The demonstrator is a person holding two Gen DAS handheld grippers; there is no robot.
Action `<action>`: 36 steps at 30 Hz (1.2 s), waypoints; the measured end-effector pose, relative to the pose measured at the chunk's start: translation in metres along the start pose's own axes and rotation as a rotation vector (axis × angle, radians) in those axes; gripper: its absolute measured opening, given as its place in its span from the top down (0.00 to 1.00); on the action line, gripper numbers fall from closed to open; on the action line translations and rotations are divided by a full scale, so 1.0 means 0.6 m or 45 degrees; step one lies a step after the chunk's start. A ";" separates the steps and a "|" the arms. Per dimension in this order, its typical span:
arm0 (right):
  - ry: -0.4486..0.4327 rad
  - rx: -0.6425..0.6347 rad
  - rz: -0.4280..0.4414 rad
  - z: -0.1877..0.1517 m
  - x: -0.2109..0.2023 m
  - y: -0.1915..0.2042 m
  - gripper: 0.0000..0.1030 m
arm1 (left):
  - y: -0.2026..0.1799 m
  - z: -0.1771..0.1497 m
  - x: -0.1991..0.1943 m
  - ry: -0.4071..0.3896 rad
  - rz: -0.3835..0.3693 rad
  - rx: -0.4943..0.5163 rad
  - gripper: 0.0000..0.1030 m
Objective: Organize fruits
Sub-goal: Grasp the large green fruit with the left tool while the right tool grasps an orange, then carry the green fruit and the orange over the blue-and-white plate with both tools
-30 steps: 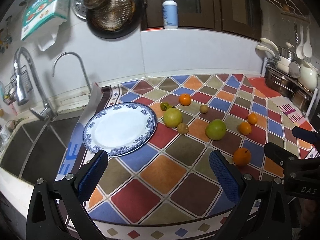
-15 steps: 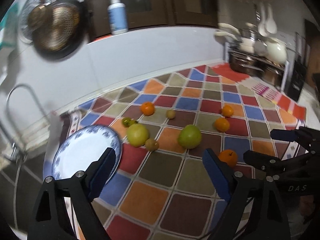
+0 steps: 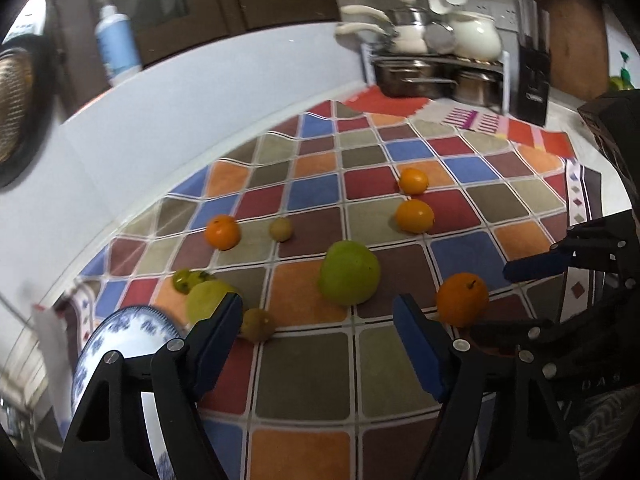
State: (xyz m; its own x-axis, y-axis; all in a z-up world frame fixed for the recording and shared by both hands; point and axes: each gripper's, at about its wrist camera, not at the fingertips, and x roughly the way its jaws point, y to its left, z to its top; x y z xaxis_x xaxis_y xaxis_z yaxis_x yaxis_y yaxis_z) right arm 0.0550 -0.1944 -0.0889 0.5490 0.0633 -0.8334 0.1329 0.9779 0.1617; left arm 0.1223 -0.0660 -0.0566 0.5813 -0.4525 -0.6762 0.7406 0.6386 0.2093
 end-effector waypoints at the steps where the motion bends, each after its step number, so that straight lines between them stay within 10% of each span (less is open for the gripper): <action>1: 0.014 -0.010 0.002 -0.001 0.006 0.004 0.40 | 0.001 0.001 0.006 0.000 -0.013 0.012 0.25; 11: 0.026 -0.029 -0.023 0.006 0.031 0.009 0.52 | -0.002 0.010 0.068 0.030 -0.164 0.079 0.30; 36: -0.020 0.038 -0.006 0.025 0.039 -0.022 0.59 | -0.002 0.020 0.101 0.075 -0.184 -0.043 0.56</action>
State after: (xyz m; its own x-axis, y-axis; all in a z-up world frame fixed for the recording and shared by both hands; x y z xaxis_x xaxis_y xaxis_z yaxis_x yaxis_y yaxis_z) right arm 0.0783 -0.2089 -0.1029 0.5613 0.0549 -0.8258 0.1603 0.9717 0.1735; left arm 0.1605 -0.1019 -0.0891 0.4480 -0.5047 -0.7379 0.8026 0.5906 0.0833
